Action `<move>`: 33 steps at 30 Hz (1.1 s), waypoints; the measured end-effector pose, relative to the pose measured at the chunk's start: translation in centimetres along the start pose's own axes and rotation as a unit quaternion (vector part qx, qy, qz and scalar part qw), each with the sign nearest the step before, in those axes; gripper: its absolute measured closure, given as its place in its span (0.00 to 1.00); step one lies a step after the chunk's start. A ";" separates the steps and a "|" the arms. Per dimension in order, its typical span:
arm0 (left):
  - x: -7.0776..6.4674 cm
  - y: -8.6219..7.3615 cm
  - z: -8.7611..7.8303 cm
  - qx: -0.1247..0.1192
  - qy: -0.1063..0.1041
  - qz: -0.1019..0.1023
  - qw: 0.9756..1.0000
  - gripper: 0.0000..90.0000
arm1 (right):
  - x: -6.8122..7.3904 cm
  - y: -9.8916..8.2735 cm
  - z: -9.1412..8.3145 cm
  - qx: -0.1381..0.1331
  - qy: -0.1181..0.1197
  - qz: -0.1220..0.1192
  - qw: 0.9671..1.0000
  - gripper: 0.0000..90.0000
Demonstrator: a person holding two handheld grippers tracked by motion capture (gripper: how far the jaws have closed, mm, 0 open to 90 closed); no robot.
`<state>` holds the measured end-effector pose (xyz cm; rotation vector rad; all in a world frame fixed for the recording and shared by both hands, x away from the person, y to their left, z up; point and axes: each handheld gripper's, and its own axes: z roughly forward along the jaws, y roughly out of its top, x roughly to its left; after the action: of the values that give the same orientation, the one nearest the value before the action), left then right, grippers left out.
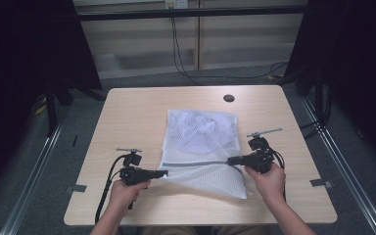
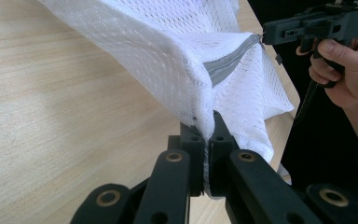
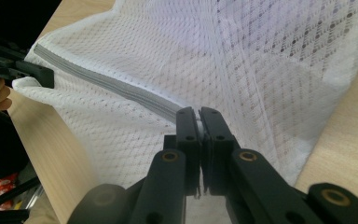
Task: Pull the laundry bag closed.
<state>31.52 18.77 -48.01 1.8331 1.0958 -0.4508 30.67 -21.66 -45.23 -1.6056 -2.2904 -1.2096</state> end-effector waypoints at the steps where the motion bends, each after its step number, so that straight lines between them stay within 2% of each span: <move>1: 0.0 0.0 0.0 0.001 -0.001 -0.001 1.000 0.99 | 0.0 0.0 0.0 0.000 0.000 -0.001 1.000 0.97; 8: 0.0 0.0 -0.1 0.003 0.002 0.005 1.000 0.99 | -0.2 -0.1 -0.2 -0.001 -0.002 0.000 1.000 0.97; 12: -0.1 -0.1 0.1 0.002 -0.001 -0.004 1.000 0.99 | -0.4 -0.1 -0.4 -0.001 -0.004 0.001 1.000 0.97; 31: -0.2 0.1 0.1 0.003 0.009 0.006 1.000 0.99 | -0.8 -0.3 -0.8 -0.005 -0.009 0.006 1.000 0.97; 33: -0.2 0.1 0.0 0.001 0.015 0.007 1.000 0.99 | -0.8 -0.3 -0.8 -0.004 -0.012 0.005 1.000 0.97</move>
<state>31.49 18.61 -47.81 1.8536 1.1021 -0.4172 30.48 -22.82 -45.29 -1.6417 -2.2921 -1.2051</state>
